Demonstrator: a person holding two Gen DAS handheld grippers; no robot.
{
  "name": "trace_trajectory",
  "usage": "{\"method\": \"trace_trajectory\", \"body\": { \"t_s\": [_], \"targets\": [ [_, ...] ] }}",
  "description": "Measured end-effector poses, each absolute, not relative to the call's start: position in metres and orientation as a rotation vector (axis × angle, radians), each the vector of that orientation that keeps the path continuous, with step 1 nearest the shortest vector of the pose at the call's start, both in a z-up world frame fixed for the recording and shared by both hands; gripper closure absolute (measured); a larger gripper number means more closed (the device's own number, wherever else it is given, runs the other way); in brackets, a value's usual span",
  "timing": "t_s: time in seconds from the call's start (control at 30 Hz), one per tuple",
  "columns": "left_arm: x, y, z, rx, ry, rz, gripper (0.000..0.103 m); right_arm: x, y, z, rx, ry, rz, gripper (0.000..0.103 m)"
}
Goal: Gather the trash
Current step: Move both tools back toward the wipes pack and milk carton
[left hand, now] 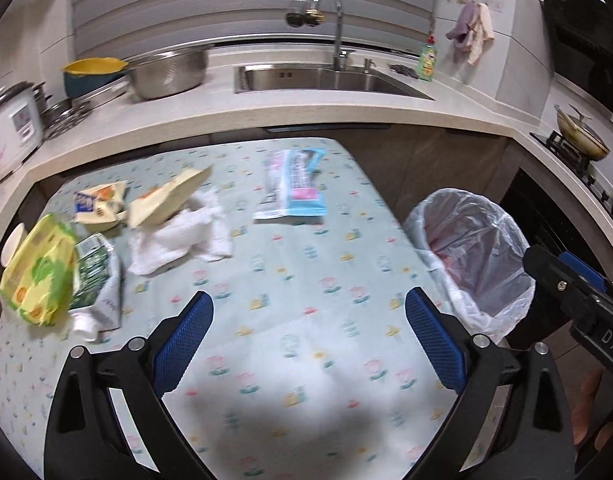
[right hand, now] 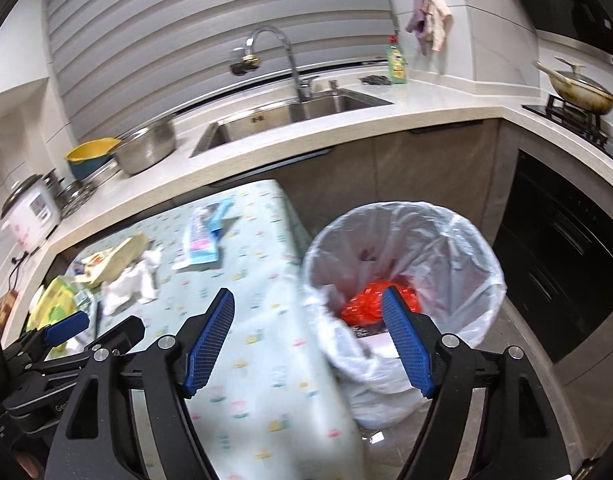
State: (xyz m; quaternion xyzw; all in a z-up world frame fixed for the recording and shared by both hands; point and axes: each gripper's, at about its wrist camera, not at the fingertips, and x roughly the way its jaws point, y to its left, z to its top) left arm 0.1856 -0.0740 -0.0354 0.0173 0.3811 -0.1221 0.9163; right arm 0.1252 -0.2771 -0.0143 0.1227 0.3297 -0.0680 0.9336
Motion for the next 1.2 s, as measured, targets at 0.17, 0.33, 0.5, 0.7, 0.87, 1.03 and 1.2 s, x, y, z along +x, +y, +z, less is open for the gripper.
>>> {"method": "trace_trajectory", "body": {
  "t_s": [0.17,0.33,0.5,0.7,0.87,1.03,1.2],
  "targets": [
    [0.18,-0.024,-0.039,-0.006,0.801,-0.181,0.01,0.125,-0.239,-0.013,0.243,0.687,-0.09,0.029],
    [0.173,0.023,-0.046,-0.029,0.814,-0.111,0.01,0.126,-0.202,-0.02,0.232,0.716,-0.046,0.029],
    [0.166,0.069,-0.055,-0.066,0.826,-0.037,0.01,0.127,-0.164,-0.027,0.212,0.744,0.002,0.029],
    [0.163,0.119,-0.06,-0.112,0.834,0.04,0.01,0.132,-0.122,-0.034,0.184,0.769,0.056,0.029],
    [0.165,0.157,-0.065,-0.14,0.84,0.091,0.01,0.14,-0.085,-0.042,0.168,0.795,0.104,0.029],
    [0.167,0.191,-0.07,-0.183,0.839,0.125,0.01,0.152,-0.043,-0.052,0.117,0.828,0.158,0.029],
    [0.173,0.217,-0.074,-0.214,0.831,0.154,0.007,0.169,0.001,-0.065,0.069,0.851,0.212,0.029]
  ]
}}
